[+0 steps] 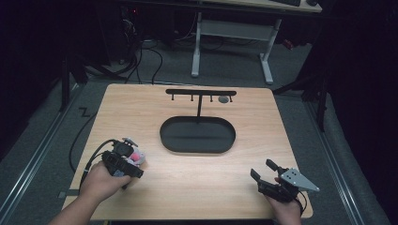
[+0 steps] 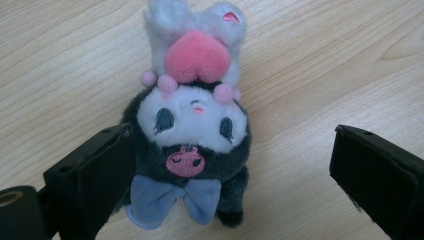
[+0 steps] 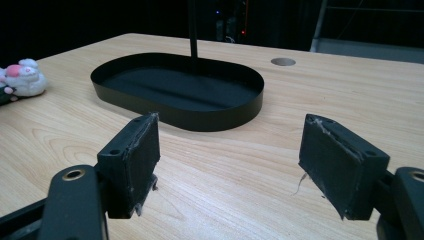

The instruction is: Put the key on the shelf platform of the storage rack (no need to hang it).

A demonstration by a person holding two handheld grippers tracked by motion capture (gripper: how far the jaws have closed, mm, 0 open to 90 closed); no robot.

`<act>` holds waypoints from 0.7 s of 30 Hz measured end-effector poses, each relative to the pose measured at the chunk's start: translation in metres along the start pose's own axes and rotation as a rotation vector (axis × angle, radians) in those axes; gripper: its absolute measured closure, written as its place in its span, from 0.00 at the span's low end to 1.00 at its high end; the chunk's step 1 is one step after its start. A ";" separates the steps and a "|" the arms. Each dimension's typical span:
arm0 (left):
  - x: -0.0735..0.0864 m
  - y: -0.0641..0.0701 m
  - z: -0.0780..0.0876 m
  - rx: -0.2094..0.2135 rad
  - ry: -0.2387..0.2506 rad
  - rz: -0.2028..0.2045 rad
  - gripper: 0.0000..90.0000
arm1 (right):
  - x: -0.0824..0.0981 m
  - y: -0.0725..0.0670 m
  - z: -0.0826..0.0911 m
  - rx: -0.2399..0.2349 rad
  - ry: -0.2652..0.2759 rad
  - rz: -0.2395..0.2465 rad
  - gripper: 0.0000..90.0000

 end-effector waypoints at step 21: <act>0.004 -0.030 -0.012 -0.011 -0.028 -0.018 0.08 | 0.001 -0.001 -0.002 -0.007 -0.014 0.008 0.27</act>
Point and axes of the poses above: each handheld gripper's, and its own axes: z roughly backward along the jaws, x roughly out of its underside, y roughly to its right, the point moved 1 cm from there along -z, roughly forward along the jaws, and after that the axes turned 9 degrees about x, right-handed, at the moved point
